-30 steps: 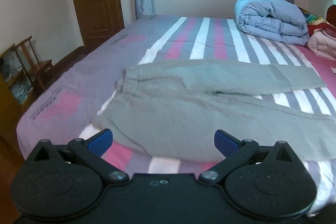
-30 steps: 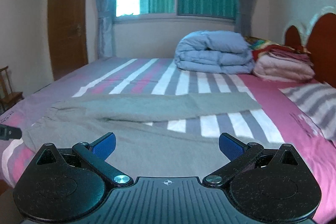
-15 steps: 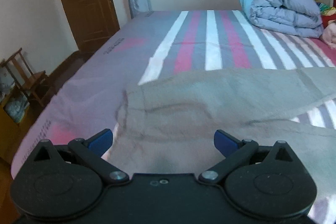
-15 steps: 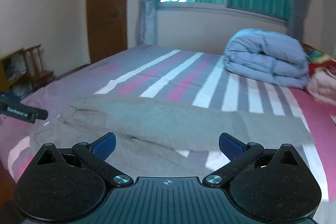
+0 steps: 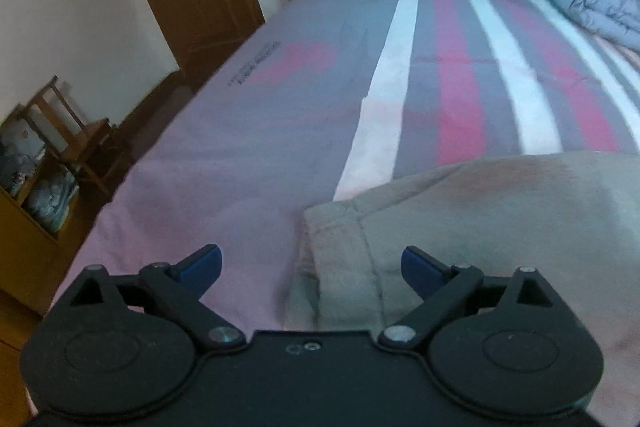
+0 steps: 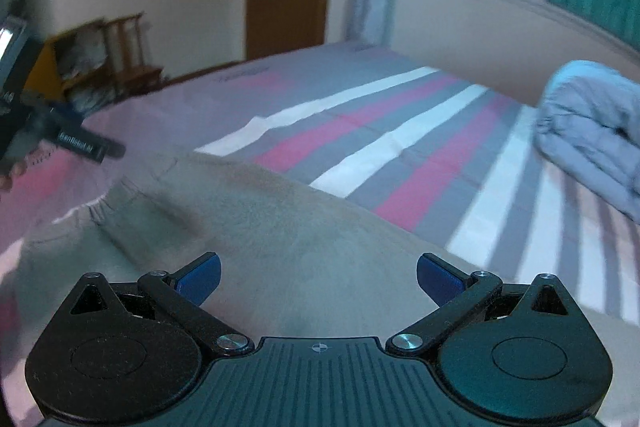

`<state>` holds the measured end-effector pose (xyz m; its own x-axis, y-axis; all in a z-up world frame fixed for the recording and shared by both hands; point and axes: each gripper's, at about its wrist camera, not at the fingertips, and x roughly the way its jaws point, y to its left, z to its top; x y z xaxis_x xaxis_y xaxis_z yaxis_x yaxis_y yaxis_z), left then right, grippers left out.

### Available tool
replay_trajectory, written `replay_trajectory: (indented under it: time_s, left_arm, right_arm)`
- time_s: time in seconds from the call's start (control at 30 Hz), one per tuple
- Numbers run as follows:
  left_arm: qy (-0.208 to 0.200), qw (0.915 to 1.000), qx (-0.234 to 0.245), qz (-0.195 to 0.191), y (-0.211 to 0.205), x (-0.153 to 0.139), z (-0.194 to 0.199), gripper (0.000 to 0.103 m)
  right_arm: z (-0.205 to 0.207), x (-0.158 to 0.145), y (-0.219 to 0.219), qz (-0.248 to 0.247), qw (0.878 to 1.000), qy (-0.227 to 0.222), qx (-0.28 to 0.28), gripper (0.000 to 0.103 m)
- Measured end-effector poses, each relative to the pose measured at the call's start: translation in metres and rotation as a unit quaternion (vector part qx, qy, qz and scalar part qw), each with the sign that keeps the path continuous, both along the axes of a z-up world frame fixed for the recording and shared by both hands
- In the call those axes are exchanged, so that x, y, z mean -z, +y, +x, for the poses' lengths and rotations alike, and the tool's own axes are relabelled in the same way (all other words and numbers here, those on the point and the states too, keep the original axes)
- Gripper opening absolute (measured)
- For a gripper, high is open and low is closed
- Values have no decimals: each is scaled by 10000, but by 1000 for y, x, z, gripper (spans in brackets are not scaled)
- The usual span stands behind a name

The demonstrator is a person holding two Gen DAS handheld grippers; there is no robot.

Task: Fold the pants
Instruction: 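Lower both tools toward the waistband of the grey sweatpants, then grasp the waistband with the left tool while the right tool grasps the other waistband corner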

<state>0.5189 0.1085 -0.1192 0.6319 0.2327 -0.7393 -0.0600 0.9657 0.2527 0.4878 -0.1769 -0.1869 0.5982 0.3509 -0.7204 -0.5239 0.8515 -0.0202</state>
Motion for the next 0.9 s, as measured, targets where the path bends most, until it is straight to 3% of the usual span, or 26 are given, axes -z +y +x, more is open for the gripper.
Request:
replay_trajectory:
  time_s: [0.2,0.43,0.53,0.57,0.63,0.67,0.7,0.73,0.8,0.9]
  left_arm:
    - [408,9984,-106,-369,32,34,57,90]
    - [768,9927,343,-865,48,72,86,90]
    - [830,9877,601,-1185,49,81,88,72]
    - [790,9857,736,-1294,48,81,86,56]
    - [718,9847,852,-1340,46,78,83,39]
    - [688,9823,932,-1474,47,75,80,21]
    - [644,9813,917,-1564,48,72,78,15]
    - [529,9820,923,-1563,46,67,73,13]
    - [411,9839,1024,-1405,41,60,66,10]
    - [237,9837,1106,-1398,41,42,51,9]
  right_arm:
    - [79,46,21,-239,9970,328,-658,103]
    - [156,87,39,-167,9934,721,-872,103]
    - [176,102,48,-311,9913,834,-974,103]
    - [181,107,50,-343,9907,889,-973,103]
    - [189,118,52,-422,9892,1011,-973,103]
    - [189,122,54,-475,9884,1062,-981,103]
    - [188,125,56,-546,9873,1112,-994,100]
    - [187,128,58,-573,9859,1161,-1061,67]
    - [188,127,59,-305,9847,1360,-1045,16]
    - [178,119,63,-434,9848,1290,-1077,7]
